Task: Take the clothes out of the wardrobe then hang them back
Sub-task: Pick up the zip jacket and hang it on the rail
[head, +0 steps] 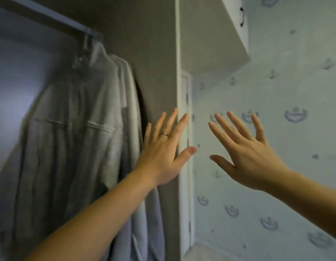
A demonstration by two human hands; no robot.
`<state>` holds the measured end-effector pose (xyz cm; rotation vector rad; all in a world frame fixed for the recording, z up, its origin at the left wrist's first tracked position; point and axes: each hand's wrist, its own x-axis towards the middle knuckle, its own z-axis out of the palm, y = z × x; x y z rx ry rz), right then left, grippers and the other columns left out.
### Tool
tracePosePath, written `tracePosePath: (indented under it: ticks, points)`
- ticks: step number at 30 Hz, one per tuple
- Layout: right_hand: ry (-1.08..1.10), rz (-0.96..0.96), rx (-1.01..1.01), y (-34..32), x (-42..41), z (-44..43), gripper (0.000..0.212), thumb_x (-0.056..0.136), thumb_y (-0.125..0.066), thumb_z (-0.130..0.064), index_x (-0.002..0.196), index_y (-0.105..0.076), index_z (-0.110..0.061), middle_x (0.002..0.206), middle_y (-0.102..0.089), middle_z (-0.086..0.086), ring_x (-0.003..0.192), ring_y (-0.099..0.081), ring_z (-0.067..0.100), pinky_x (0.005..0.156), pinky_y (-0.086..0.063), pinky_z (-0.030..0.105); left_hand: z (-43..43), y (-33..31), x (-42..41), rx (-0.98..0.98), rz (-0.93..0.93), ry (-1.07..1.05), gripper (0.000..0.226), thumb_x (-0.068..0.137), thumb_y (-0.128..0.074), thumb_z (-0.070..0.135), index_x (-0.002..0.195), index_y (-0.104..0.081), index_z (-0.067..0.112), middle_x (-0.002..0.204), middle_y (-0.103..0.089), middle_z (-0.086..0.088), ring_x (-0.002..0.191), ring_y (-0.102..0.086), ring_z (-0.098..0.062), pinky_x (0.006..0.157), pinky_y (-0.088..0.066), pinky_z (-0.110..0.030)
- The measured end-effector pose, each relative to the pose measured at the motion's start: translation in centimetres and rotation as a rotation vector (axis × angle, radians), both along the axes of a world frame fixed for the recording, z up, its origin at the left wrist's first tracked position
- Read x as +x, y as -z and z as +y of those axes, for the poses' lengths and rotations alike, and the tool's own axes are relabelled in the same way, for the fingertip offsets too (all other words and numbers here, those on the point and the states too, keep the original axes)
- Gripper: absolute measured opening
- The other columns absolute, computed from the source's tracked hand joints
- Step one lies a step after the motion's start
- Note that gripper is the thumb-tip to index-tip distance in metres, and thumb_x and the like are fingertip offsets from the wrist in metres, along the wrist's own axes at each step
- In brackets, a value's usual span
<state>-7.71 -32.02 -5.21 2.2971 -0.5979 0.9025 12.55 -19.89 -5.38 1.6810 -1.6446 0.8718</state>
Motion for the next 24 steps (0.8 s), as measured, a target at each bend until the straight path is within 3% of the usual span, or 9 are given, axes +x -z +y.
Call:
tracePosePath:
  ticks: [4,9,16,21,24]
  points:
    - [0.056,0.055,0.154,7.3,-10.1,-1.9,0.075,0.096,-0.013,-0.067,0.156,-0.016,-0.022,0.163,-0.013,0.002,0.151,-0.005,0.028,0.116,-0.005,0.063,-4.2,7.6,-8.6,0.11,0.04,0.071,0.074,0.091,-0.015,0.075,0.155,0.006,0.043,0.163,0.02,0.015,0.149,0.023,-0.012,0.121,0.007,-0.053]
    - [0.221,0.072,0.376,16.4,-21.7,-4.4,0.076,0.095,-0.011,-0.071,0.157,0.002,-0.028,0.165,0.004,-0.003,0.151,0.011,0.022,0.118,0.005,0.06,-9.9,16.6,-18.9,0.265,0.18,0.198,0.074,0.092,-0.018,0.073,0.155,0.005,0.042,0.163,0.018,0.016,0.149,0.022,-0.01,0.12,0.01,-0.048]
    - [0.542,-0.034,0.702,27.2,-36.4,-7.3,0.082,0.086,0.001,-0.076,0.153,0.016,-0.033,0.16,0.024,-0.008,0.146,0.027,0.018,0.116,0.017,0.055,-18.1,28.7,-31.8,0.561,0.283,0.356,0.075,0.088,-0.013,0.077,0.153,0.009,0.046,0.162,0.02,0.019,0.149,0.021,-0.008,0.122,0.004,-0.05]
    - [0.776,-0.124,0.886,34.9,-44.9,-9.6,0.081,0.084,0.001,-0.078,0.153,0.013,-0.037,0.161,0.019,-0.009,0.147,0.024,0.017,0.115,0.022,0.048,-24.5,35.0,-40.1,0.752,0.308,0.485,0.076,0.089,-0.017,0.074,0.155,0.004,0.043,0.164,0.014,0.015,0.15,0.017,-0.01,0.122,0.004,-0.047]
    - [0.903,-0.174,0.973,38.3,-48.6,-11.6,0.076,0.084,0.001,-0.078,0.148,0.022,-0.043,0.16,0.02,-0.011,0.147,0.024,0.018,0.114,0.024,0.048,-29.3,38.1,-44.6,0.885,0.242,0.568,0.072,0.095,-0.026,0.068,0.155,0.005,0.041,0.163,0.017,0.015,0.15,0.018,-0.011,0.122,0.004,-0.05]
